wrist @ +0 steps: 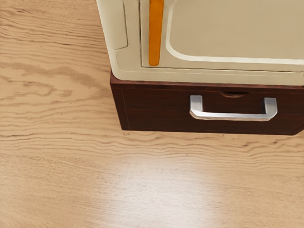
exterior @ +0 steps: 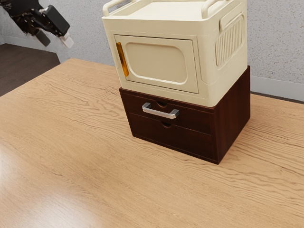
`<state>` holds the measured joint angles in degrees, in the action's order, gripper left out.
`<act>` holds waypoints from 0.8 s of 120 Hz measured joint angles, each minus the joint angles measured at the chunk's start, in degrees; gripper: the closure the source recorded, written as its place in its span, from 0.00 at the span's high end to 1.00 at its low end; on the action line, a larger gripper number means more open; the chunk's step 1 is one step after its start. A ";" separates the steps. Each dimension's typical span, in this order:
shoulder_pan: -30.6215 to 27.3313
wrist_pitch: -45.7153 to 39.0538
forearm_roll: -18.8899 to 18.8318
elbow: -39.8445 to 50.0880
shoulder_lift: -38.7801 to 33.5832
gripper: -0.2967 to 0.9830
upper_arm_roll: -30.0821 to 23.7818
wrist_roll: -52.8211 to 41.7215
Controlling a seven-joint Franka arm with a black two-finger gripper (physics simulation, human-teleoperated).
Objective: Pull the drawer handle with one arm to open the drawer
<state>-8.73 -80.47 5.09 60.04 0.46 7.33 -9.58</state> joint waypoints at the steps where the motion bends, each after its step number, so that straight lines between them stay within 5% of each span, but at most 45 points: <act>1: 0.08 -0.16 0.00 -0.02 0.03 0.77 0.03 0.00; 57: -0.09 -4.46 -0.15 0.74 1.87 0.77 2.72 0.14; 96: -0.16 -8.38 -1.94 47.30 -35.09 0.77 -4.02 0.37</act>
<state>-8.89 -88.85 3.15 107.34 -34.64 3.32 -9.21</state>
